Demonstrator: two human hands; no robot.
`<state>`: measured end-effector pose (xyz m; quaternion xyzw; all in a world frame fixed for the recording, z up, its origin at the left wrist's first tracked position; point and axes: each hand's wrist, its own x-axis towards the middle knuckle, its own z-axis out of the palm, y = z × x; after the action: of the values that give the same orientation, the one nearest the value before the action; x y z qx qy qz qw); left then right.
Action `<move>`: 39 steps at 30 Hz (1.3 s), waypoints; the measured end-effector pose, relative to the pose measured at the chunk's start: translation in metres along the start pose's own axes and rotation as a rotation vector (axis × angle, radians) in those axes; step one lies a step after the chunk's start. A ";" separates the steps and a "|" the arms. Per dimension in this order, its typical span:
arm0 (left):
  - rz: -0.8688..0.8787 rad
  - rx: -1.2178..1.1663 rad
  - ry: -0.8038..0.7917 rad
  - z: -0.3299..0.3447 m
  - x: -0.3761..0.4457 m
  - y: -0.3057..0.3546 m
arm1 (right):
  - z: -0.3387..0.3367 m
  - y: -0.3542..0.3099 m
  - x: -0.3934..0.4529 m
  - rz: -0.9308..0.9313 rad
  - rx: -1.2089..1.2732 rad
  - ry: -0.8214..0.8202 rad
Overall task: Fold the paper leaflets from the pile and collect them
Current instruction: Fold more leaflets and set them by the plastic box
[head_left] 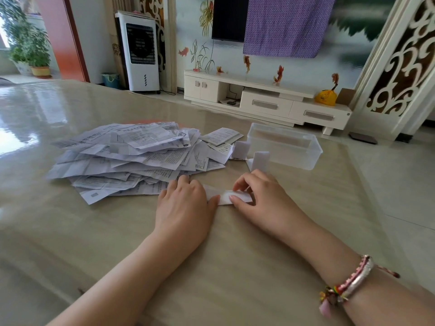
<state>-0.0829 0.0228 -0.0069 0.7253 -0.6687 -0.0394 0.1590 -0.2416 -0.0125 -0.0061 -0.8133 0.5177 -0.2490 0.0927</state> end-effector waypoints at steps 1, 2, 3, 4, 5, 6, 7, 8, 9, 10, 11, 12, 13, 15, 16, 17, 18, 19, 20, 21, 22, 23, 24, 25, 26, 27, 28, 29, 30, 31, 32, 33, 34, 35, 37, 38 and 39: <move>-0.001 0.009 -0.002 0.000 0.000 0.000 | 0.002 -0.003 0.000 0.015 -0.051 0.008; -0.002 0.014 -0.002 0.000 0.000 0.000 | 0.005 -0.007 0.000 0.032 -0.109 0.010; -0.004 0.015 -0.004 0.000 0.000 0.000 | 0.007 -0.010 0.001 0.048 -0.159 0.008; -0.004 0.014 -0.005 0.000 0.000 0.001 | 0.008 -0.013 0.001 0.063 -0.190 0.008; -0.004 0.014 -0.006 0.000 0.000 0.001 | 0.009 -0.015 0.000 0.081 -0.204 0.011; -0.003 0.014 -0.006 0.000 0.000 0.001 | 0.008 -0.016 0.000 0.100 -0.207 0.017; -0.003 0.015 -0.005 0.000 0.000 0.001 | 0.007 -0.016 -0.002 0.121 -0.208 0.021; -0.004 0.016 -0.005 0.000 0.000 0.001 | 0.005 -0.016 -0.003 0.141 -0.206 0.021; -0.005 0.016 -0.004 0.000 0.000 0.001 | 0.003 -0.015 -0.004 0.163 -0.197 0.013; -0.005 0.014 -0.003 0.001 0.000 0.000 | 0.002 -0.015 -0.005 0.187 -0.178 -0.001; -0.005 0.012 -0.002 0.001 0.000 0.000 | 0.001 -0.015 -0.006 0.208 -0.157 -0.015; -0.003 0.011 0.000 0.001 0.000 0.000 | 0.001 -0.015 -0.006 0.224 -0.143 -0.025; -0.002 0.011 0.001 0.002 0.001 0.000 | 0.001 -0.016 -0.006 0.235 -0.141 -0.030; -0.003 0.009 -0.001 0.002 0.001 0.000 | 0.001 -0.015 -0.005 0.247 -0.154 -0.029; -0.005 0.007 0.000 0.002 0.001 0.000 | 0.001 -0.015 -0.006 0.251 -0.157 -0.024; -0.008 0.005 0.001 0.002 0.001 0.000 | 0.001 -0.015 -0.006 0.255 -0.156 -0.021; -0.011 0.003 0.002 0.002 0.001 0.000 | 0.001 -0.016 -0.006 0.258 -0.154 -0.018; -0.011 0.004 0.001 0.002 0.001 0.000 | 0.001 -0.016 -0.007 0.259 -0.153 -0.016; -0.011 0.005 0.001 0.002 0.002 0.000 | 0.001 -0.016 -0.006 0.255 -0.155 -0.012; -0.011 0.004 0.001 0.002 0.002 0.000 | 0.001 -0.015 -0.006 0.245 -0.156 -0.004; -0.010 0.002 0.001 0.002 0.002 0.000 | 0.001 -0.015 -0.005 0.231 -0.149 0.008; -0.009 0.001 0.002 0.002 0.002 0.000 | 0.001 -0.015 -0.005 0.219 -0.126 0.022; -0.007 0.001 0.004 0.002 0.002 -0.001 | 0.001 -0.015 -0.004 0.208 -0.101 0.032; -0.006 0.001 0.005 0.002 0.002 -0.001 | 0.002 -0.015 -0.005 0.194 -0.092 0.035; -0.007 0.000 0.007 0.002 0.002 0.000 | 0.004 -0.016 -0.005 0.172 -0.112 0.028; -0.010 -0.003 0.008 0.002 0.002 0.000 | 0.005 -0.016 -0.006 0.150 -0.148 0.018; -0.009 -0.009 0.011 0.002 0.002 0.000 | 0.006 -0.016 -0.007 0.136 -0.178 0.017; -0.010 -0.020 0.020 0.002 0.001 0.000 | 0.006 -0.015 -0.007 0.133 -0.195 0.017; -0.010 -0.031 0.032 0.002 0.000 0.000 | 0.006 -0.015 -0.007 0.141 -0.198 0.015; -0.010 -0.041 0.048 0.001 -0.001 -0.001 | 0.005 -0.014 -0.007 0.157 -0.194 0.007; -0.008 -0.048 0.065 0.002 -0.002 -0.001 | 0.003 -0.013 -0.007 0.176 -0.186 -0.003; -0.007 -0.059 0.082 0.002 -0.003 -0.002 | 0.002 -0.012 -0.006 0.190 -0.178 -0.014; -0.008 -0.072 0.095 0.002 -0.003 -0.003 | 0.002 -0.012 -0.006 0.192 -0.172 -0.025; -0.008 -0.085 0.102 0.003 -0.003 -0.003 | 0.001 -0.011 -0.006 0.183 -0.167 -0.037; -0.004 -0.096 0.103 0.003 -0.003 -0.004 | 0.001 -0.010 -0.006 0.136 -0.146 -0.061; 0.000 -0.096 0.102 0.004 -0.003 -0.004 | 0.000 -0.010 -0.006 0.104 -0.134 -0.067; 0.002 -0.093 0.099 0.004 -0.003 -0.004 | -0.002 -0.010 -0.006 0.069 -0.124 -0.068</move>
<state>-0.0800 0.0252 -0.0124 0.7174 -0.6582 -0.0343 0.2257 -0.2370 -0.0028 -0.0021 -0.8072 0.5563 -0.1851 0.0680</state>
